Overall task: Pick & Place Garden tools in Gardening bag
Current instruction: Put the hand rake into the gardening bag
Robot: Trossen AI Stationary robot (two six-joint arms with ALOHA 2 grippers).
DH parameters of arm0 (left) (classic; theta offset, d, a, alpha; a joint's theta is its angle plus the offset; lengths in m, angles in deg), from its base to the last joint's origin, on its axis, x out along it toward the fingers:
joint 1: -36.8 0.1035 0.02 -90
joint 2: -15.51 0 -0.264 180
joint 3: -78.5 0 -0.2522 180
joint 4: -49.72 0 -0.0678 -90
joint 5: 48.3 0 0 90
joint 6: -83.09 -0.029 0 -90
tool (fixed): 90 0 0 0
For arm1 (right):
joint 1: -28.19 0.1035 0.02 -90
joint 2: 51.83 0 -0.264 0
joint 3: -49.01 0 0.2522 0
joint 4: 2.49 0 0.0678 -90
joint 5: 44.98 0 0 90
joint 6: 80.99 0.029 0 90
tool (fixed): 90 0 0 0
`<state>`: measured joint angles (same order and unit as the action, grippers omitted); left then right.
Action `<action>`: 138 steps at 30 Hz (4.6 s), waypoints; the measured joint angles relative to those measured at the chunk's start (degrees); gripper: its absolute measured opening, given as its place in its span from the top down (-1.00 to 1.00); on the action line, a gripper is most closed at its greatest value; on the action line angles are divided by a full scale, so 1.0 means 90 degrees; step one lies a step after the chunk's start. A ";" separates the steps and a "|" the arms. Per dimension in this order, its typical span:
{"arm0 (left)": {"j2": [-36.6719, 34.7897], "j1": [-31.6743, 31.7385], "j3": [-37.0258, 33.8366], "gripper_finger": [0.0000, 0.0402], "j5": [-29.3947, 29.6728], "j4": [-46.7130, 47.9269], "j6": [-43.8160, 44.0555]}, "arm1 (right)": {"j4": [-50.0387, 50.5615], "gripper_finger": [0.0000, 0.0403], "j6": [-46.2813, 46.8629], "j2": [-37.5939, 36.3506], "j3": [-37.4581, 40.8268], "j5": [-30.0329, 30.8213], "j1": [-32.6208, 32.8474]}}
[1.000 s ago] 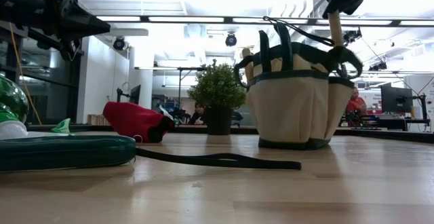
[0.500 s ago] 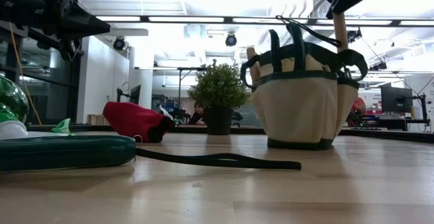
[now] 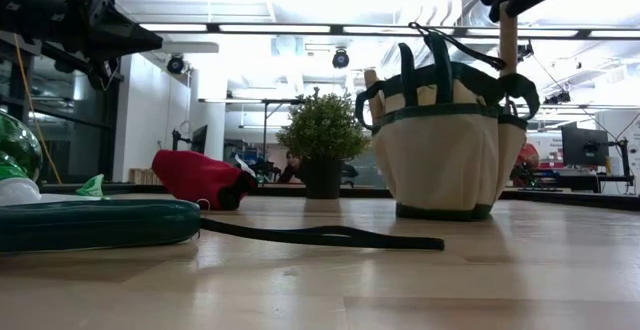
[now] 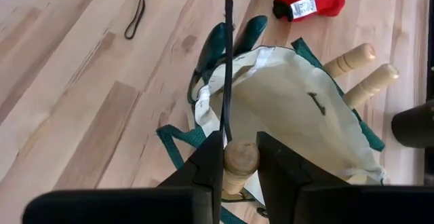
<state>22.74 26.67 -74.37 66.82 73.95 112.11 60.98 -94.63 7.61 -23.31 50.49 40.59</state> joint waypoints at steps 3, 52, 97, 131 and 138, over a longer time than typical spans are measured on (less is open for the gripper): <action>0.0000 0.0000 0.0000 1.00 0.0000 -0.0001 0.0000 | 0.0098 0.72 -0.0020 0.0000 0.0000 -0.0178 -0.0001; 0.0000 -0.0001 0.0000 1.00 0.0176 -0.0011 0.0141 | 0.0266 0.72 0.5022 0.0002 0.0002 0.2052 0.0580; -0.0001 -0.0001 0.0000 1.00 0.0278 -0.0006 0.0152 | 0.1640 0.98 0.8050 -0.1074 0.0002 0.1958 0.1161; -0.0002 0.0000 0.0000 1.00 0.0288 0.0001 0.0146 | 0.1915 0.99 0.9373 0.0244 0.0002 0.1932 0.1280; -0.0002 0.0000 0.0000 1.00 0.0285 0.0001 0.0146 | 0.1574 0.99 0.9328 0.0342 0.0002 0.2199 0.1275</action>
<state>22.72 26.67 -74.37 69.38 73.96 113.42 75.14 -10.68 10.69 -23.29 70.28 52.07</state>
